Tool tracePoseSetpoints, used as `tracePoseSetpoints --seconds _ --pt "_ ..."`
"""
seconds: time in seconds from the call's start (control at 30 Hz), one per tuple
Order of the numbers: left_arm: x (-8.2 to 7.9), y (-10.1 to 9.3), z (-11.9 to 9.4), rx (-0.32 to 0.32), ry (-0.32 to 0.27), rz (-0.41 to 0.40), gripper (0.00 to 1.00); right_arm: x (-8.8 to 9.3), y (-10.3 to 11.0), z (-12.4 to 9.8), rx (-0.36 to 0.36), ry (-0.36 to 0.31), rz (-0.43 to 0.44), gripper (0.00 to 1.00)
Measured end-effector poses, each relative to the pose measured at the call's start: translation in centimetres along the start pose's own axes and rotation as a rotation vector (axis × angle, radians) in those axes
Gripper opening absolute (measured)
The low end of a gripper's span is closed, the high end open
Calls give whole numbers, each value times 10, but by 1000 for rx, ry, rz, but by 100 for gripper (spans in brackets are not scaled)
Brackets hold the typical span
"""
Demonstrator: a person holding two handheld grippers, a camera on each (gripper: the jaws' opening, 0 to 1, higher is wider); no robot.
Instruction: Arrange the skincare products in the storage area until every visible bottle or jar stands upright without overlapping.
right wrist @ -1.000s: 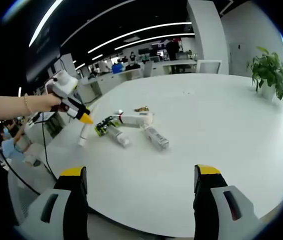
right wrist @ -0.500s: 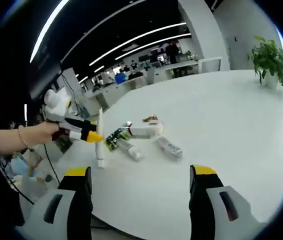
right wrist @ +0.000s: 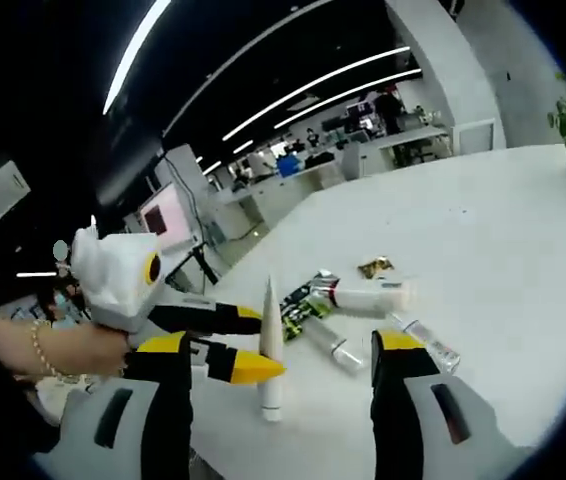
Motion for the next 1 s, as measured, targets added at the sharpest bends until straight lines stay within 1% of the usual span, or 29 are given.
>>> tracePoseSetpoints --seconds 0.1,0.17,0.27,0.3,0.37,0.5,0.57,0.6,0.63,0.73,0.83,0.93,0.97,1.0 --pt "-1 -3 0 -5 -10 5 27 1 0 8 -4 13 -1 71" --pt "-2 -10 0 -9 -17 7 27 2 -3 11 21 13 -7 70" --pt "-2 -17 0 -14 -30 6 28 1 -4 15 27 29 -29 65" --pt "-2 -19 0 -17 -33 7 28 1 -4 17 29 42 -59 63" --pt "-2 -23 0 -22 -41 9 28 3 -3 19 23 59 -88 60" --pt "-3 -33 2 -26 -46 42 28 9 -1 25 15 100 -96 48" --pt "-6 -41 1 -22 -46 61 28 10 -1 26 5 108 -79 43" --pt "-6 -41 0 -25 -48 62 28 11 2 26 -17 109 -29 38" --pt "-6 -42 0 -22 -48 66 28 11 -1 24 -8 108 -18 35" --pt "-6 -42 -2 -26 -49 76 28 14 -4 20 2 131 -27 31" --pt "-6 -41 -4 -32 -52 80 28 19 -4 18 -16 145 -14 25" --pt "-7 -42 -4 -41 -54 85 28 23 -4 18 -20 168 3 23" --pt "-8 -43 -5 -44 -56 88 28 26 -3 20 -24 187 6 23" --pt "-8 -45 -5 -44 -54 92 28 26 -4 20 -19 186 9 21"
Point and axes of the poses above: the point that each gripper's makers call its tool centre point, and the gripper's own axes: z roughly forward along the fingers, y roughly to its left, x roughly out of its underside, the point moved 2 cm from there along -z, roughly backward along the fingers
